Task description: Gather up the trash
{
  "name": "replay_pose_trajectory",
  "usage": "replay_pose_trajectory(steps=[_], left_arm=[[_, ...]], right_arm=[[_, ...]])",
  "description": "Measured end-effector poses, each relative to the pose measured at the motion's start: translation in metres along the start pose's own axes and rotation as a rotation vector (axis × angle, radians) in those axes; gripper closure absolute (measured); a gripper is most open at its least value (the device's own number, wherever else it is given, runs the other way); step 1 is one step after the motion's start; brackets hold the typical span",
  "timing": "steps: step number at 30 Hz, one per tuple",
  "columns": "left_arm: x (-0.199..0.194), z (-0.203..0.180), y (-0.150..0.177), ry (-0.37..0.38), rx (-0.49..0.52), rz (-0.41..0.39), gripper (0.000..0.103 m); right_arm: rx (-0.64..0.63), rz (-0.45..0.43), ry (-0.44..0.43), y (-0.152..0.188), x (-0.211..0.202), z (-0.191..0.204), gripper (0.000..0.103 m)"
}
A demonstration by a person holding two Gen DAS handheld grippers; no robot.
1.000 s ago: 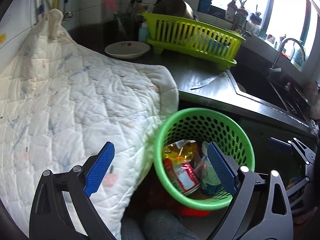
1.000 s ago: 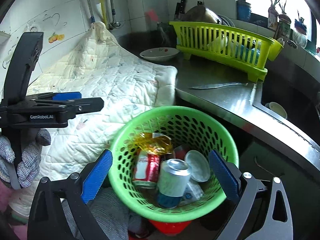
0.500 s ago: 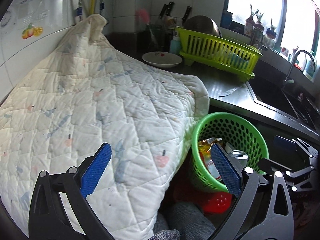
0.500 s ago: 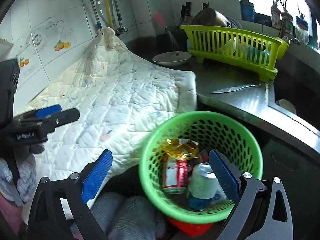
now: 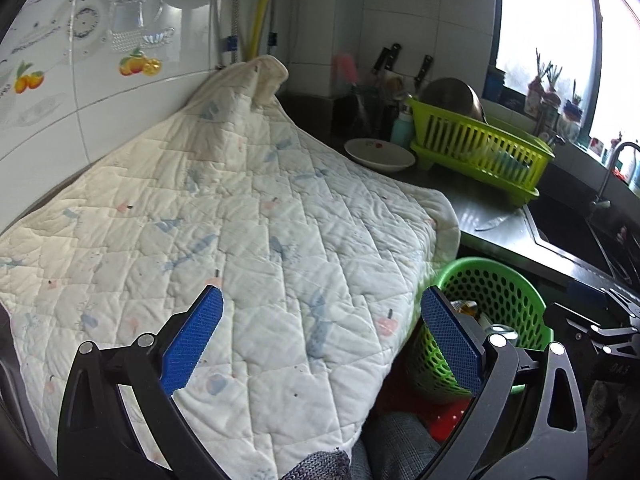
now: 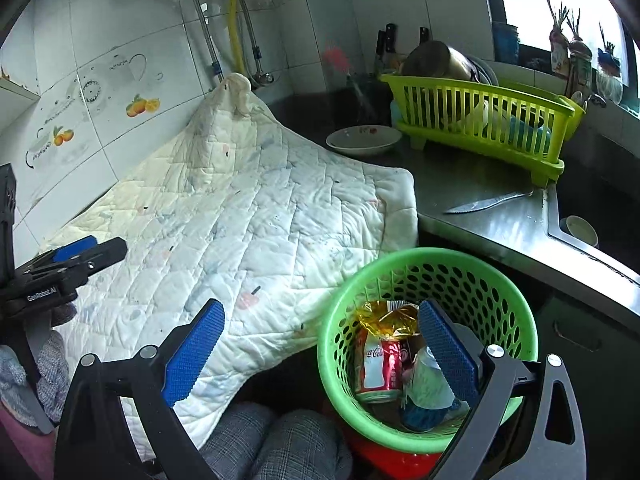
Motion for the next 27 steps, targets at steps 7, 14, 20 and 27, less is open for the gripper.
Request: replay_pose_trajectory(steps=[7,14,20,27], left_arm=[[-0.014,0.008,-0.003,-0.056,-0.006,-0.050,0.005],[-0.020,0.009,-0.003,-0.108,-0.015,-0.081,0.005],[-0.023,0.013,-0.004,-0.145,-0.035,-0.096,0.005],[-0.021,0.018,-0.001,-0.177,-0.049,-0.097,0.005]], right_arm=[[0.014,-0.030,0.008,-0.008,-0.007,0.005,0.009],[0.034,-0.049,0.026,-0.012,-0.011,0.007,0.009],[0.035,-0.067,0.057,-0.013,-0.013,0.005,0.009],[0.033,-0.091,0.084,-0.014,-0.016,0.005,0.009]])
Point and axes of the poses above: each gripper's, at about its wrist camera, not at the fingertips, and x roughly the way its jaws point, z to its left, y to its underside, the point moved 5 cm from there along x, roughly the way its jaws point, and after that the axes turned 7 degrees about z, right-handed, at the moved point
